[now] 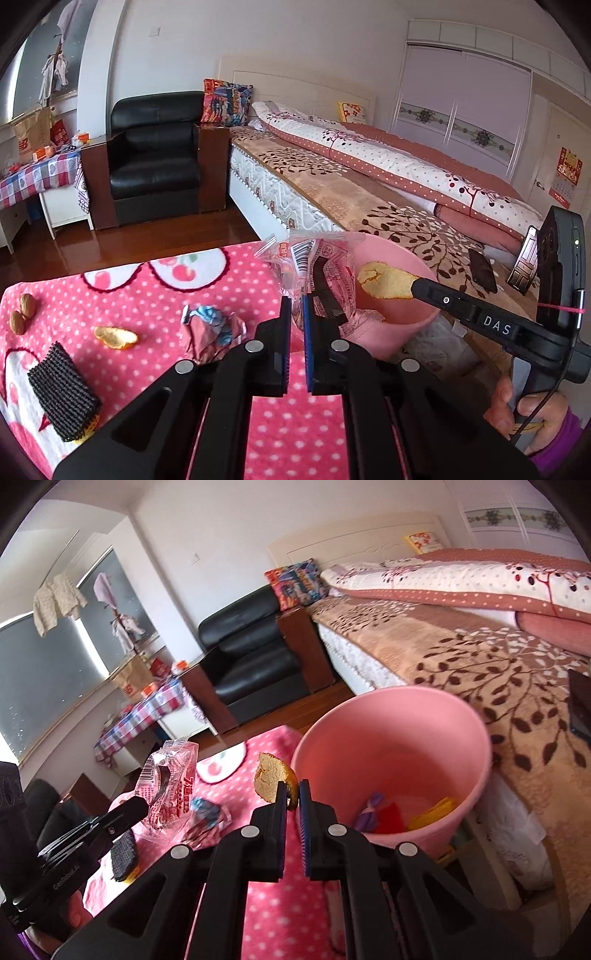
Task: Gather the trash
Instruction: 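Carry the plastic bag and bread crust over the pink bucket and open both tools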
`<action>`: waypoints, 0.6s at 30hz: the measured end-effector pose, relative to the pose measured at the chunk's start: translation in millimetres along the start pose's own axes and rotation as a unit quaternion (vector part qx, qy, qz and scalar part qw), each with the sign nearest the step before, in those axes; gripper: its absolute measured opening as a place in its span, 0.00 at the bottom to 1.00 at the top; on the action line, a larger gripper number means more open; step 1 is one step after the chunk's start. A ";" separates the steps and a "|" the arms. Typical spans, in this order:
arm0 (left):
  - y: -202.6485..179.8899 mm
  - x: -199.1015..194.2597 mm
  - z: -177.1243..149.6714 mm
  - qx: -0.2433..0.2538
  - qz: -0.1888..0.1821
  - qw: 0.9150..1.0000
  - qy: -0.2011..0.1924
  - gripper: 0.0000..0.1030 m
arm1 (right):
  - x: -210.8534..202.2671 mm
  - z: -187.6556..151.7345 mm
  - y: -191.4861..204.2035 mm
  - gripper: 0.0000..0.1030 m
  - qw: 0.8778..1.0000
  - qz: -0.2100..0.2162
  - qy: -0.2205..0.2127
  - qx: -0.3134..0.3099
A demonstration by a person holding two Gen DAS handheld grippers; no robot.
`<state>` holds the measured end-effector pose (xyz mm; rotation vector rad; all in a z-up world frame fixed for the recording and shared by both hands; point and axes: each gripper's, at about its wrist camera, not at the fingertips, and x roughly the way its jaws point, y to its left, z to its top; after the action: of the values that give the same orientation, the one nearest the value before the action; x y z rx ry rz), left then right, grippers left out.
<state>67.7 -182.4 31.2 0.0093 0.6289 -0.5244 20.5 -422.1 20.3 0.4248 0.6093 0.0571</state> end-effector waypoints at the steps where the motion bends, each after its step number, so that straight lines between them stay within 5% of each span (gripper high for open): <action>1: -4.9 5.0 2.5 0.003 -0.004 1.000 -0.001 0.05 | 0.4 2.3 -4.7 0.06 1.000 -0.007 -0.004 0.001; 18: -57.8 92.9 10.3 0.030 -0.021 0.998 0.052 0.05 | 21.1 9.9 -74.3 0.06 0.997 -0.074 -0.006 0.035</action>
<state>109.8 -277.6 -4.2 0.0803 0.7160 -0.5869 38.1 -489.8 -13.9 0.4458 0.6304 -0.1077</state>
